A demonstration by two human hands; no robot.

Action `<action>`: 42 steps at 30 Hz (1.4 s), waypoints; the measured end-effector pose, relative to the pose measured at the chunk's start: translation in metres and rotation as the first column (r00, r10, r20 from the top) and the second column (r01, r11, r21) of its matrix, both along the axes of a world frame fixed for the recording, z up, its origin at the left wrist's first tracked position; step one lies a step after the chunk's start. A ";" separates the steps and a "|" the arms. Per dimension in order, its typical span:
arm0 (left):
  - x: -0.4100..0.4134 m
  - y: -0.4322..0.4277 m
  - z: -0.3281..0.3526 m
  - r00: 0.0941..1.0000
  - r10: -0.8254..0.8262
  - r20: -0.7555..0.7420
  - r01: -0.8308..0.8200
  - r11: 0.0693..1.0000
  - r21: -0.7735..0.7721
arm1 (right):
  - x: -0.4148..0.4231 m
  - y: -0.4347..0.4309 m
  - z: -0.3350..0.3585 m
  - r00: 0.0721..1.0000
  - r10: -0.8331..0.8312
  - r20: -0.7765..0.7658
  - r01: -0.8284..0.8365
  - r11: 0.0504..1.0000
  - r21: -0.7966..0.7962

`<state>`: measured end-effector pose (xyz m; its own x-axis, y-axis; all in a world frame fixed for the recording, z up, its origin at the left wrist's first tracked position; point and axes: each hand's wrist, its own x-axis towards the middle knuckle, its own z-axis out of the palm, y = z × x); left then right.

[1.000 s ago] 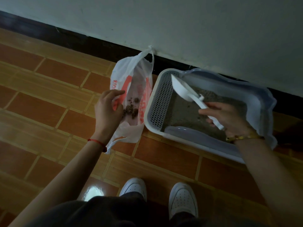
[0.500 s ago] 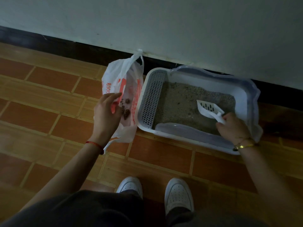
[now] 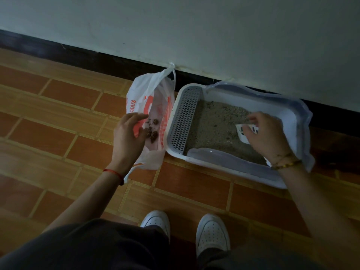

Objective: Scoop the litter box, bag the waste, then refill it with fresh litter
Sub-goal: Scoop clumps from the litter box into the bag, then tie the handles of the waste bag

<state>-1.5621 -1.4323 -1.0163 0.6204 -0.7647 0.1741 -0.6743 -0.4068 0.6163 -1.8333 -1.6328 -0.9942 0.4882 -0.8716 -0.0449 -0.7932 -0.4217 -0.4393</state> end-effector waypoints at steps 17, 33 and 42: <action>-0.003 0.059 -0.007 0.975 -0.095 0.202 0.058 0.981 0.183 | 0.215 -0.026 -0.005 0.886 0.434 0.164 -0.436 0.900 -0.027; -0.001 0.093 -0.025 0.859 -0.452 0.240 0.257 0.786 0.562 | 0.265 -0.042 -0.005 0.921 0.386 -0.052 -0.384 0.877 -0.288; 0.007 0.084 -0.017 0.873 -0.326 0.362 0.193 0.914 0.358 | 0.252 -0.027 0.009 0.909 0.416 -0.016 -0.402 0.867 -0.292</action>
